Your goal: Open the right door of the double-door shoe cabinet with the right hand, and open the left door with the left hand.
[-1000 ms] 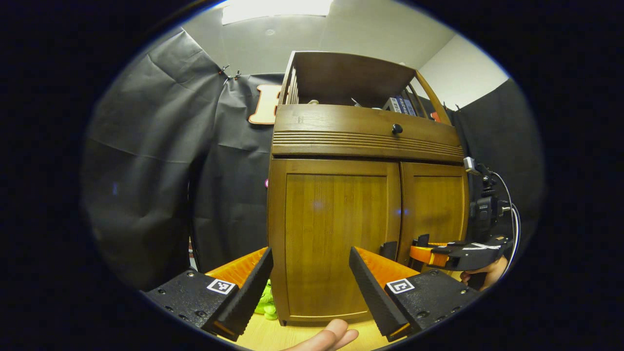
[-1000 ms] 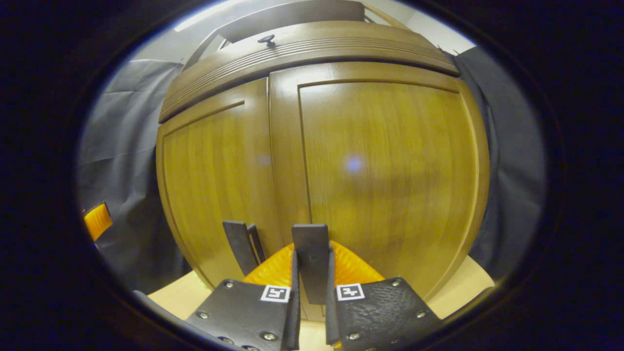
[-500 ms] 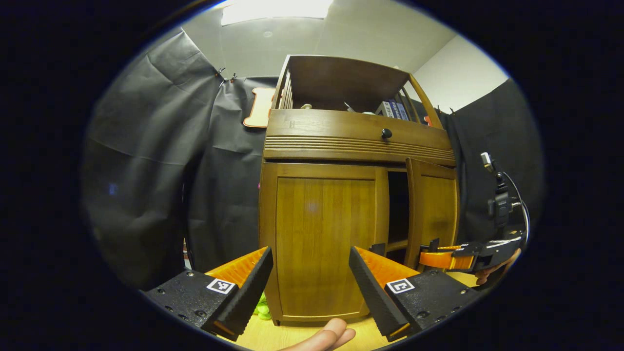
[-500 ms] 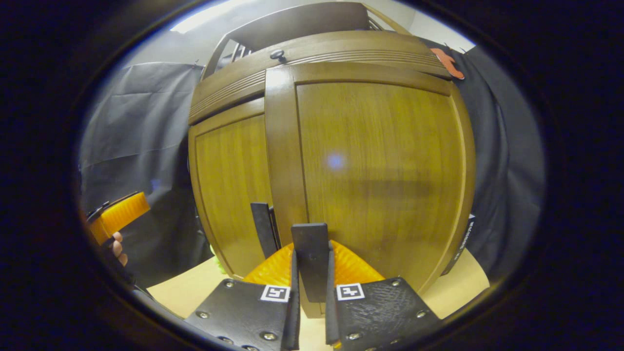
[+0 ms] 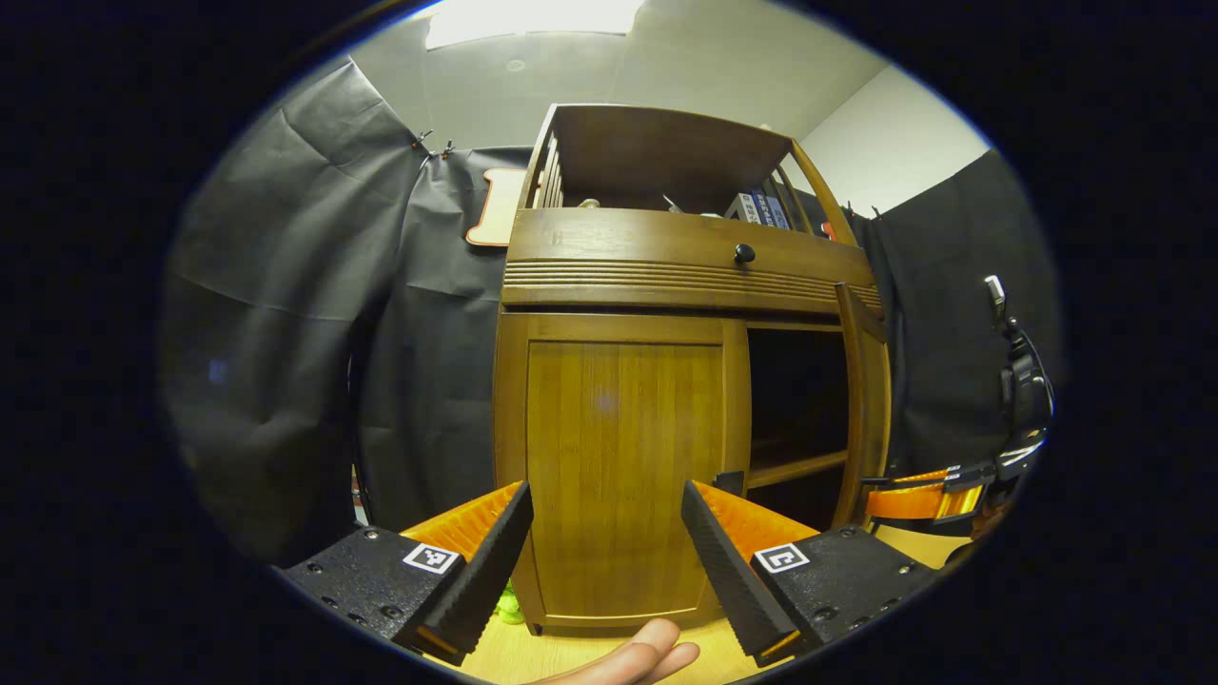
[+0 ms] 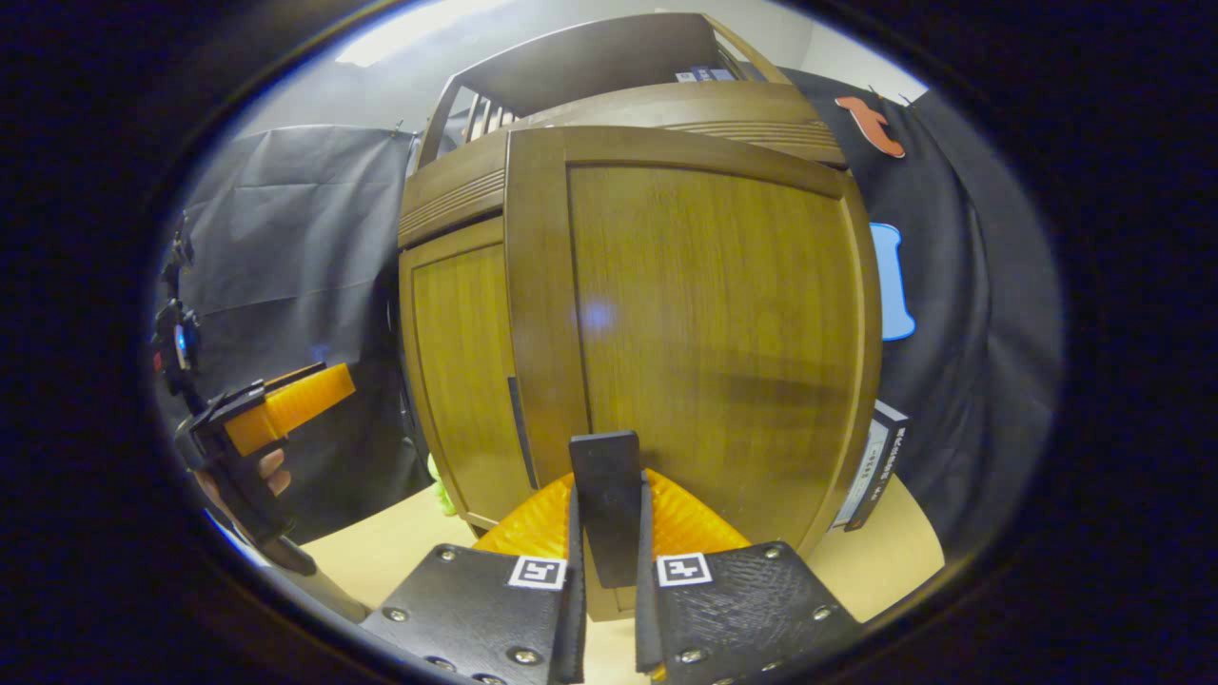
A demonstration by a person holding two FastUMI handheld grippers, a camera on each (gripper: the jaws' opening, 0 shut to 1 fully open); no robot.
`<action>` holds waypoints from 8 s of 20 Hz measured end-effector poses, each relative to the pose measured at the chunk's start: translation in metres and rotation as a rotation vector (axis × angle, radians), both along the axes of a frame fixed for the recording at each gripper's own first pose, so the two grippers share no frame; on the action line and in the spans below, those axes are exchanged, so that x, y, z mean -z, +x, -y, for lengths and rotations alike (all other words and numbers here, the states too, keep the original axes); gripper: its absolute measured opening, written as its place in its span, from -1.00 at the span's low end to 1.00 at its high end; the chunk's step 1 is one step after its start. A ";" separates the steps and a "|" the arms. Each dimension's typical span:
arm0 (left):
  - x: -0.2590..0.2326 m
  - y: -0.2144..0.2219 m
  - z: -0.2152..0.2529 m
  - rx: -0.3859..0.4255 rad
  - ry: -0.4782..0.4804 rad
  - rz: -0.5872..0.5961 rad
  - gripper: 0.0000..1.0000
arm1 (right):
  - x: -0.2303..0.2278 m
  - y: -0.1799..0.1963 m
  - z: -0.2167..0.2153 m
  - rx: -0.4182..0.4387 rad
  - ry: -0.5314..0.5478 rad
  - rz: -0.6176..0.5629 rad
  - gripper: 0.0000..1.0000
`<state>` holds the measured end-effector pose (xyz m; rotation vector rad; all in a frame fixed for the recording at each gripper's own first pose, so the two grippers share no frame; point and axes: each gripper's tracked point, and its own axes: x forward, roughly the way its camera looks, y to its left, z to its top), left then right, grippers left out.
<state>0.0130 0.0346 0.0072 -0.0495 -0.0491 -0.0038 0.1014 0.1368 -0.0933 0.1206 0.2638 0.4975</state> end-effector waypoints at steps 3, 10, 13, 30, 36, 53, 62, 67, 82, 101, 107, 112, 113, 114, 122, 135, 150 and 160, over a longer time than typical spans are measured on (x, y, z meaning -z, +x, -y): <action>0.003 0.003 -0.001 -0.005 0.000 -0.010 0.90 | -0.001 -0.013 0.017 0.000 0.002 0.005 -0.59; 0.004 0.005 0.004 0.005 0.012 -0.015 0.94 | -0.001 -0.031 0.053 0.035 -0.027 0.005 -0.59; 0.005 0.004 0.007 0.011 0.016 -0.015 0.94 | -0.003 -0.036 0.064 0.047 -0.027 0.006 -0.60; 0.026 0.005 0.066 0.132 0.049 -0.070 0.94 | -0.003 -0.053 0.161 0.232 -0.168 0.079 -0.62; 0.034 0.007 0.086 0.169 0.062 -0.074 0.94 | 0.003 -0.041 0.211 0.290 -0.173 0.092 -0.67; 0.100 0.077 0.147 0.273 -0.011 -0.137 0.96 | 0.001 -0.045 0.294 0.332 -0.139 0.131 0.21; 0.099 0.118 0.120 0.165 0.034 -0.063 0.65 | -0.030 -0.114 0.279 0.455 -0.133 0.249 0.75; 0.130 0.133 0.125 0.190 0.041 -0.145 -0.24 | -0.041 -0.147 0.246 0.441 -0.122 0.303 0.96; 0.128 0.108 0.127 0.312 0.003 -0.182 -0.37 | -0.034 -0.174 0.229 0.418 -0.048 0.276 0.96; 0.122 0.026 0.098 0.346 0.018 -0.203 -0.38 | -0.052 -0.201 0.221 0.415 -0.008 0.313 0.96; 0.121 -0.001 0.082 0.357 0.047 -0.230 -0.39 | -0.057 -0.203 0.208 0.393 -0.024 0.313 0.96; 0.118 -0.020 0.070 0.367 0.045 -0.245 -0.38 | -0.066 -0.211 0.195 0.381 -0.021 0.318 0.96; 0.117 -0.024 0.065 0.364 0.048 -0.246 -0.38 | -0.067 -0.212 0.194 0.378 -0.021 0.321 0.96; 0.117 -0.027 0.061 0.362 0.052 -0.248 -0.38 | -0.069 -0.213 0.191 0.376 -0.019 0.324 0.96; 0.114 -0.055 0.030 0.317 0.046 -0.239 -0.38 | -0.069 -0.216 0.176 0.351 0.004 0.305 0.94; 0.114 -0.075 -0.049 0.168 0.059 -0.220 -0.48 | -0.076 -0.226 0.135 0.291 0.007 0.316 0.96; 0.117 -0.076 -0.124 0.156 -0.009 -0.207 -0.88 | -0.060 -0.213 0.101 0.272 -0.039 0.279 0.96; 0.115 -0.074 -0.137 0.231 -0.015 -0.190 -0.77 | -0.045 -0.206 0.096 0.282 -0.066 0.246 0.96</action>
